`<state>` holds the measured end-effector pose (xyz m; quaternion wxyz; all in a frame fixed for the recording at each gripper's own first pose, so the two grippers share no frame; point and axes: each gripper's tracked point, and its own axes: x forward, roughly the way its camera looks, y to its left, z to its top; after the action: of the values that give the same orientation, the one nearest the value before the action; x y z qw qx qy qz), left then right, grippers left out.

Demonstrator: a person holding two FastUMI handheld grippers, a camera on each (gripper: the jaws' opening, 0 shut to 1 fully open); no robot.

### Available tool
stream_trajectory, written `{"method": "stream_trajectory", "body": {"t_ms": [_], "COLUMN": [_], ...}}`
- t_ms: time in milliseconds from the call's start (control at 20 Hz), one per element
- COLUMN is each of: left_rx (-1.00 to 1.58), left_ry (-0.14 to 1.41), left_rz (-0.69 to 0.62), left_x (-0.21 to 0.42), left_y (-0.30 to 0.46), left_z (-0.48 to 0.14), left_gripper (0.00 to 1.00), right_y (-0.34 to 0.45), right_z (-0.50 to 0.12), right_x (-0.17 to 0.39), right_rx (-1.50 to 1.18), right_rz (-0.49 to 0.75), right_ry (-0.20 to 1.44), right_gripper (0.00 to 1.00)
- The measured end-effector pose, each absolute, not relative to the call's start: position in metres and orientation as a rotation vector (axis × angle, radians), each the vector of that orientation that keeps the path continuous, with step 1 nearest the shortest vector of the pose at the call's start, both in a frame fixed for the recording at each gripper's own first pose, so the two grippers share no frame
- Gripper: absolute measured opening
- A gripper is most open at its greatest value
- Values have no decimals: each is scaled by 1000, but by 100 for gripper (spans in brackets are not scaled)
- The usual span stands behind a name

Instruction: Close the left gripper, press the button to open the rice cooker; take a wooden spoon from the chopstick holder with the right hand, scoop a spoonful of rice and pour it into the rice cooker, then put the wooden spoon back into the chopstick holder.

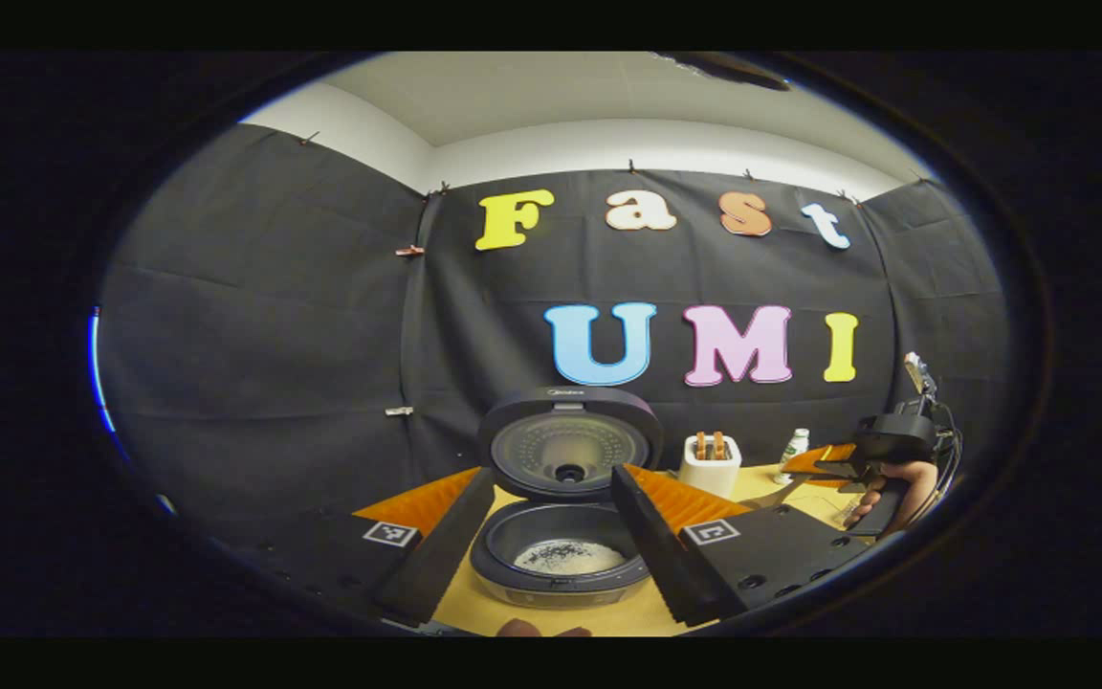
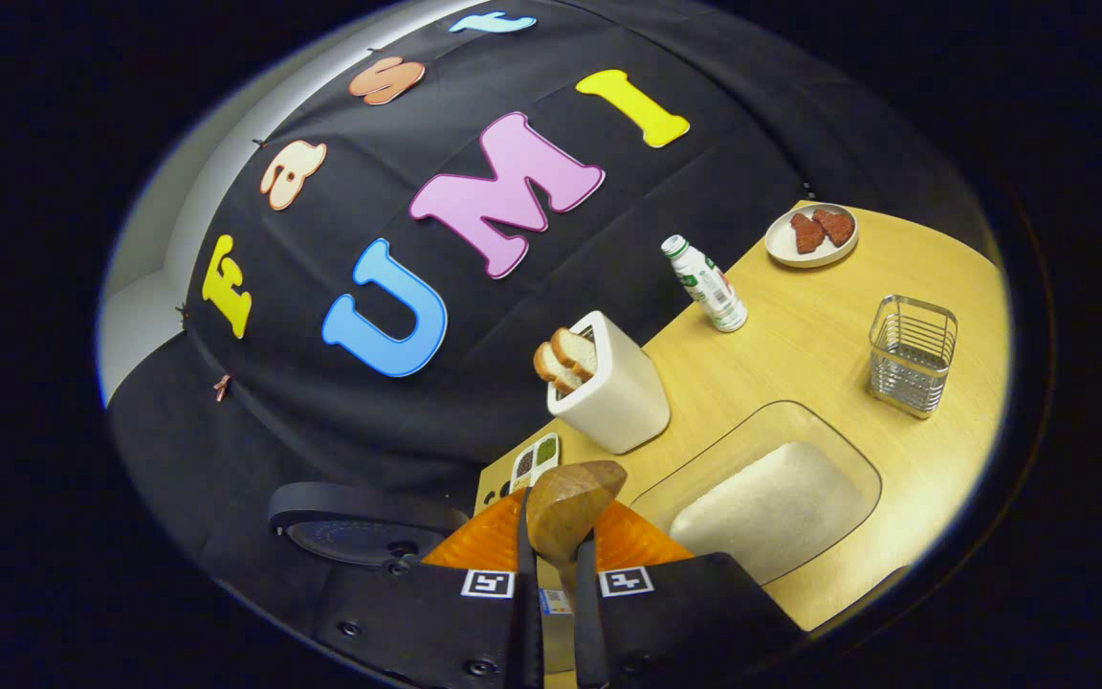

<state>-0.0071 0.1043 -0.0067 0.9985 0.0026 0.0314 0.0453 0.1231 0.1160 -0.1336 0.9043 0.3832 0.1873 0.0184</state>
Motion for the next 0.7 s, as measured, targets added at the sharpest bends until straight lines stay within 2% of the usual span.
{"method": "stream_trajectory", "body": {"t_ms": [300, 700], "left_rx": [7, 14], "left_ry": [61, 45], "left_rz": [126, 150], "left_x": [-12, -12], "left_y": [113, 120], "left_z": [-5, -3], "left_gripper": [86, 86], "right_y": [196, 263], "right_z": [-110, -108], "right_x": [128, 133], "right_rx": [777, 582], "right_rz": [203, 341], "right_ry": [411, 405], "right_gripper": [17, 18]}}
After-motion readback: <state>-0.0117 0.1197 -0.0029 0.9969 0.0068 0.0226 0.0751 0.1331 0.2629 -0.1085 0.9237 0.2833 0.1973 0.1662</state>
